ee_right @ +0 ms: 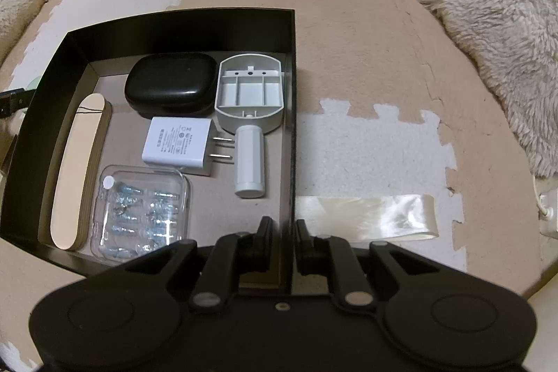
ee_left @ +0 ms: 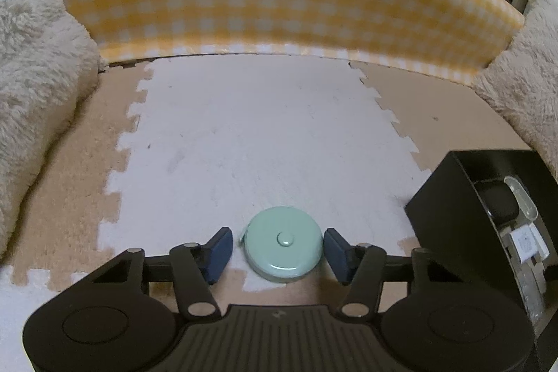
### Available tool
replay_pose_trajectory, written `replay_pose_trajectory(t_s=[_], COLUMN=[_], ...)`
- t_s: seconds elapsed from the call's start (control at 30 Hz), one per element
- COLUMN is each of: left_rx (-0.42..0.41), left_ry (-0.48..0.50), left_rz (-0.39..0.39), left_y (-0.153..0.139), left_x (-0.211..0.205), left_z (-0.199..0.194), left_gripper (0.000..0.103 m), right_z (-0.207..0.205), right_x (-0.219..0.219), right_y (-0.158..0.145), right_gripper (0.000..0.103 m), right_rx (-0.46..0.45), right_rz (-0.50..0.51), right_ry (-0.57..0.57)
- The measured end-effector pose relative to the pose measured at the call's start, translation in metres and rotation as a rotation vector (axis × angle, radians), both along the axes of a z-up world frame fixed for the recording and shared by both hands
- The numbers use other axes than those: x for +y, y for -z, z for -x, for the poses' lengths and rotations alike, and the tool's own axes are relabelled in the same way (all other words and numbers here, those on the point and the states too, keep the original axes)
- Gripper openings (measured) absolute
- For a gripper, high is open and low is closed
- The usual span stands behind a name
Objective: Organize rigid objects
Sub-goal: 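Carry the mint-green tape measure into the black box and release it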
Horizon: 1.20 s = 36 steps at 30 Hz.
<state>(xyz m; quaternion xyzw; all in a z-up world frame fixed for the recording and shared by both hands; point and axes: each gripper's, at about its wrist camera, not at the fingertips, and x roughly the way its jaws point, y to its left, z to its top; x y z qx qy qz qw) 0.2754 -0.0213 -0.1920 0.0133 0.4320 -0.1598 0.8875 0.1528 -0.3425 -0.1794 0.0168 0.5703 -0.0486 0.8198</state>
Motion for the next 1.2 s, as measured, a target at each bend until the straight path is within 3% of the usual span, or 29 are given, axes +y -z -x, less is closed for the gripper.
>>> replay_pose_trajectory(t_s=[0.3,0.5,0.83,1.0,1.2], left_rx=[-0.005,-0.052,-0.113,-0.118,-0.111], left_ry=[0.015,0.022,0.218,0.328,0.448], left_rz=[-0.009,0.066,0.198,0.151,0.076], left_y=[-0.002,-0.028,-0.08,-0.083,-0.065], left_x=[-0.003,-0.008,-0.06,-0.093,-0.127], left_z=[0.002,0.005,0.035,0.057,0.075], left_gripper=[0.052,0.052,0.052,0.052,0.052], right_z=[0.0,0.0,0.0,-0.002,-0.003], right_x=[0.0,0.0,0.002,0.002,0.002], right_y=[0.0,0.0,0.0,0.0,0.0], right_gripper=[0.014,0.013,0.012,0.012,0.012], right_rx=[-0.001,-0.002,0.002,0.01,0.01], right_rz=[-0.002,-0.004,0.001,0.002,0.002], right_ry=[0.0,-0.007,-0.014,-0.014,-0.014])
